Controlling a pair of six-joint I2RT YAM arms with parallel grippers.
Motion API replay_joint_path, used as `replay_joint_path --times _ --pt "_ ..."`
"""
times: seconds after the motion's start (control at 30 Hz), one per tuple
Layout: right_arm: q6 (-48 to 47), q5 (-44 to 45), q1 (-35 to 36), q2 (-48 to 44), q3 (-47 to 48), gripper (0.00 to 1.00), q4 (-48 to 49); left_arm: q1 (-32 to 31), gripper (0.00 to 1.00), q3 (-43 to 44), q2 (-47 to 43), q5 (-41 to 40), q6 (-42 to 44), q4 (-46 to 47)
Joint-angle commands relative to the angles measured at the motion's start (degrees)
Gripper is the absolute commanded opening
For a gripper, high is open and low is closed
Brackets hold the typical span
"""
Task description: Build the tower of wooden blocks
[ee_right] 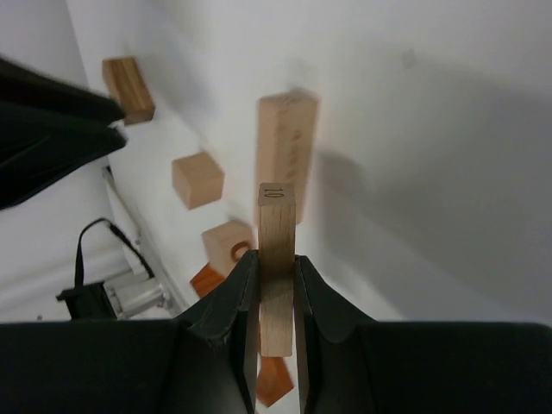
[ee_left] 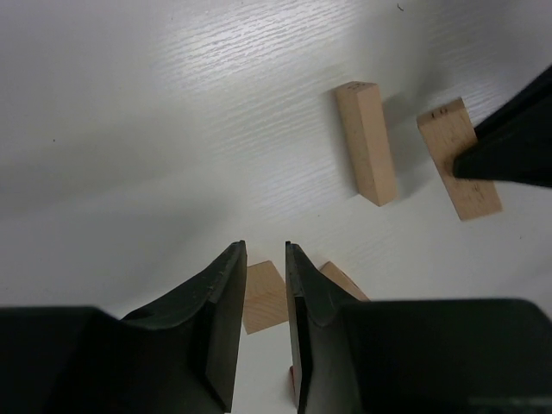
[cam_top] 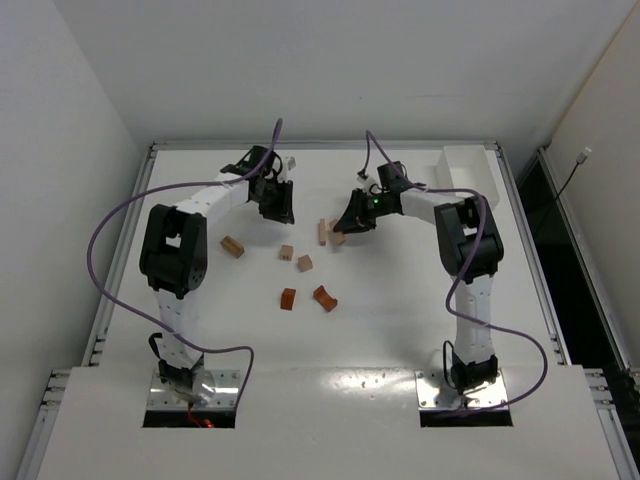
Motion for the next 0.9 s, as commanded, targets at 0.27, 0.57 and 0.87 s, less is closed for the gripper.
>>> replay_joint_path --times 0.27,0.57,0.87 --pt "-1.05 9.21 -2.65 6.89 9.65 0.21 -4.03 -1.29 0.21 4.06 0.51 -0.40 -0.82 0.23" --pt "-0.60 15.45 -2.65 3.21 7.64 0.71 -7.63 -3.74 0.21 4.60 1.66 -0.40 -0.82 0.23" --pt "-2.89 23.90 -8.89 -11.72 0.78 0.76 -10.18 -10.25 0.28 5.30 1.04 -5.94 -1.87 0.93"
